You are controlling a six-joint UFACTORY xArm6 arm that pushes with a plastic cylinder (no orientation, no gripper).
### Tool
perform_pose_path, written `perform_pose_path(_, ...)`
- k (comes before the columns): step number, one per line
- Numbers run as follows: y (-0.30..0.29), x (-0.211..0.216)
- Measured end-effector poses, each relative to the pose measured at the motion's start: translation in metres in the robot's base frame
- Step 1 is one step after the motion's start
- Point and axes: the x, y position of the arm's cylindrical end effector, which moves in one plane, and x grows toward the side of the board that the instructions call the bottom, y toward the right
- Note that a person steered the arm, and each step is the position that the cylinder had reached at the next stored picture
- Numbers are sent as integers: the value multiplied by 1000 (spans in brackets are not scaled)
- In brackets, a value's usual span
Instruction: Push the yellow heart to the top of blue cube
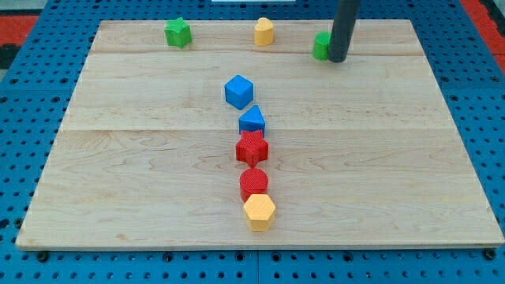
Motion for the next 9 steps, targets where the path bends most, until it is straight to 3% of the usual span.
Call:
perform_pose_path(1,0,-19)
perform_pose_path(2,-89,17)
perform_pose_path(3,-152,-36)
perform_pose_path(4,-153,-79)
perform_pose_path(5,-135,-79)
perform_pose_path(6,-76,-78)
perform_pose_path(7,-69,-33)
perform_pose_path(8,-146,-22)
perform_pose_path(9,-131,-23)
